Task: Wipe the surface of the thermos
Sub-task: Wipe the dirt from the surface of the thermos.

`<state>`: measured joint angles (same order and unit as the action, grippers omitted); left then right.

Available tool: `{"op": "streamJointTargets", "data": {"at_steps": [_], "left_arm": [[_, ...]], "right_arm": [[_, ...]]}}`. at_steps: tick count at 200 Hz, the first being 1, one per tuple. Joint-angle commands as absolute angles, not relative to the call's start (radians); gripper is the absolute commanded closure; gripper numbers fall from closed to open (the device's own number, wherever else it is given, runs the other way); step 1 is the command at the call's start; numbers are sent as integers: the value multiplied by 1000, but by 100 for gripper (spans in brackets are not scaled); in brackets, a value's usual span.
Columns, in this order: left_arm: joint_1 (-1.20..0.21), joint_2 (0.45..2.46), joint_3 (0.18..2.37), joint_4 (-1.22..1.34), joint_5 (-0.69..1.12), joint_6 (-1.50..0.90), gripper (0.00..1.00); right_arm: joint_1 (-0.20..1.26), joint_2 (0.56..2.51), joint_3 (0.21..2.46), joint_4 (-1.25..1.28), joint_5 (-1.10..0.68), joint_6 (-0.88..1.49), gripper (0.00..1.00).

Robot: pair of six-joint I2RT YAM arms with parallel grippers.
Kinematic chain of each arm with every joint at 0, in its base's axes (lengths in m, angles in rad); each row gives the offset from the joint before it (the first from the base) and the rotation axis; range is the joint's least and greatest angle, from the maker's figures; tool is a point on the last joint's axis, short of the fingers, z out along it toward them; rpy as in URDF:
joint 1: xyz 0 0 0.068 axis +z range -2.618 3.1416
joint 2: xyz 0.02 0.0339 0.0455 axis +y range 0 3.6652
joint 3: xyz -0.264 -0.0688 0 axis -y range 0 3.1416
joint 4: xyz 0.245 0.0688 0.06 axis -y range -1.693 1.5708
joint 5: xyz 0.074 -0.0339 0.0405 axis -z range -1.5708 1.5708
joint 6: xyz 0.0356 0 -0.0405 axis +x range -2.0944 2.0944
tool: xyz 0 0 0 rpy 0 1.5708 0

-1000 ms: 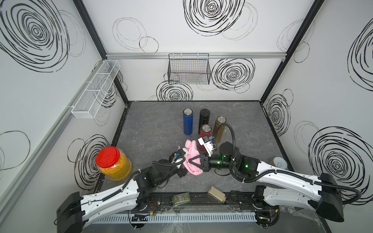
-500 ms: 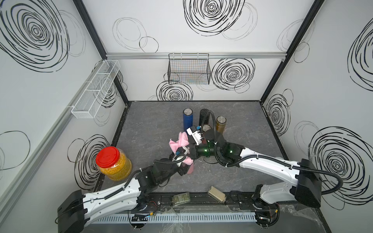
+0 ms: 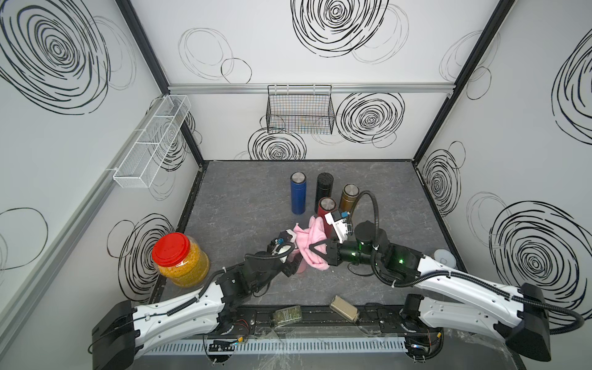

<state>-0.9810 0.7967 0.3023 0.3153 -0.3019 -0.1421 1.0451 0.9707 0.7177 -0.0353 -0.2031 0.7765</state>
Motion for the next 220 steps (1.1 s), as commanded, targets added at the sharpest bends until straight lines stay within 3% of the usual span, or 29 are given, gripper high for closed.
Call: {"op": "streamJointTargets", "data": {"at_steps": [1, 21, 35, 75, 101, 220], "left_arm": [[-955, 789, 327, 367, -432, -212, 100], [-941, 768, 374, 279, -593, -344, 100], [-904, 742, 408, 210, -609, -468, 100], [-740, 673, 438, 163, -425, -710, 100], [-669, 661, 459, 178, -284, -770, 100], [-665, 579, 441, 187, -262, -871, 100]], "right_arm": [[1048, 880, 641, -40, -106, 805, 100], [1049, 856, 598, -17, -61, 828, 100], [1049, 881, 584, 2, -50, 831, 100], [1046, 1015, 581, 18, -14, 833, 100], [1042, 1093, 563, 72, -23, 803, 100], [1020, 1328, 515, 411, -135, 779, 100]]}}
